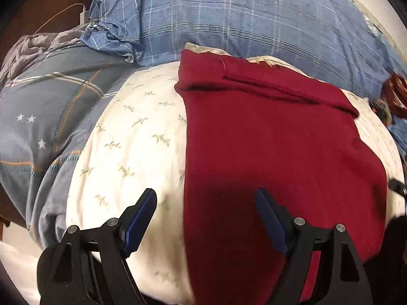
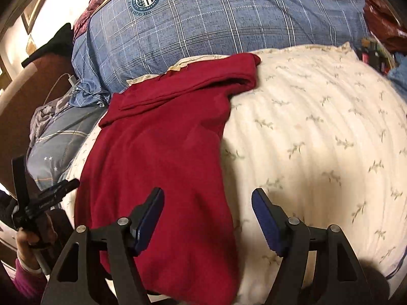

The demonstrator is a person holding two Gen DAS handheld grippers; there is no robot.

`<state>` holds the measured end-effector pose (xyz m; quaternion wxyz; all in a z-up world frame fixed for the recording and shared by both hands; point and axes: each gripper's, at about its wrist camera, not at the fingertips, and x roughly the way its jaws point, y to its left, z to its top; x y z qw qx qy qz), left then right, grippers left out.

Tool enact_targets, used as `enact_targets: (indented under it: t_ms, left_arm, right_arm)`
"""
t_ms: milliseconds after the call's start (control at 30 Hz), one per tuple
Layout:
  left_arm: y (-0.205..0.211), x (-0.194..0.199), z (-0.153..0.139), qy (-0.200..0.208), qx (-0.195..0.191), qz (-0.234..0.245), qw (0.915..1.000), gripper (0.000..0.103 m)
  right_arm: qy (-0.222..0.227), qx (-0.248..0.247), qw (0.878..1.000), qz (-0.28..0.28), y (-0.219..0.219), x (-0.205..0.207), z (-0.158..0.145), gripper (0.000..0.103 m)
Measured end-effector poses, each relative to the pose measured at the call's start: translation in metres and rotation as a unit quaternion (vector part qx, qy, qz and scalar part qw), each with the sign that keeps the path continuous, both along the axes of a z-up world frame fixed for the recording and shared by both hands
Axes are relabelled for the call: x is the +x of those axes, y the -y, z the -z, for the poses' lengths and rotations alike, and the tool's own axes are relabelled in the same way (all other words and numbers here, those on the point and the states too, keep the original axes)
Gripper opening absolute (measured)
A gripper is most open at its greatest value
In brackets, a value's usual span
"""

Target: Fold small clothes

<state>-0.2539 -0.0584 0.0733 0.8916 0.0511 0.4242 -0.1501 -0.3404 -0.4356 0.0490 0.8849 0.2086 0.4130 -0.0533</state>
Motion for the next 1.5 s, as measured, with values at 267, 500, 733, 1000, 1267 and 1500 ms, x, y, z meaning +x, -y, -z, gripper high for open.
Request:
enact_targets:
  t_ms: [267,500,733,1000,1267,1500]
  left_arm:
    - [-0.038,-0.023,0.007,-0.052,-0.05,0.018,0.9972,0.079]
    - [-0.058,-0.028,0.022,-0.092,-0.06,-0.001,0.994,0.078]
    - [-0.049,-0.032,0.028,-0.114,-0.056,0.016,0.9917,0.071]
    - [-0.034,-0.023,0.033,-0.118,-0.052,0.032,0.9911,0.059]
    - [-0.04,-0.022,0.038,-0.121,-0.076,0.02,0.9895,0.062]
    - [-0.046,-0.022,0.031,-0.128,-0.084,0.023,0.9879,0.006]
  right_arm:
    - [-0.02,0.013,0.999,-0.036,-0.009,-0.014,0.015,0.073]
    - [-0.021,0.034,0.998,-0.053,-0.008,-0.028,0.023,0.073]
    - [-0.035,0.075,0.993,-0.08,-0.014,-0.04,0.035,0.073]
    - [-0.051,0.087,0.987,-0.127,-0.029,-0.041,0.035,0.055]
    - [-0.039,0.122,0.987,-0.097,-0.024,-0.035,0.044,0.068]
    - [-0.023,0.1,0.991,-0.089,-0.027,-0.042,0.036,0.007]
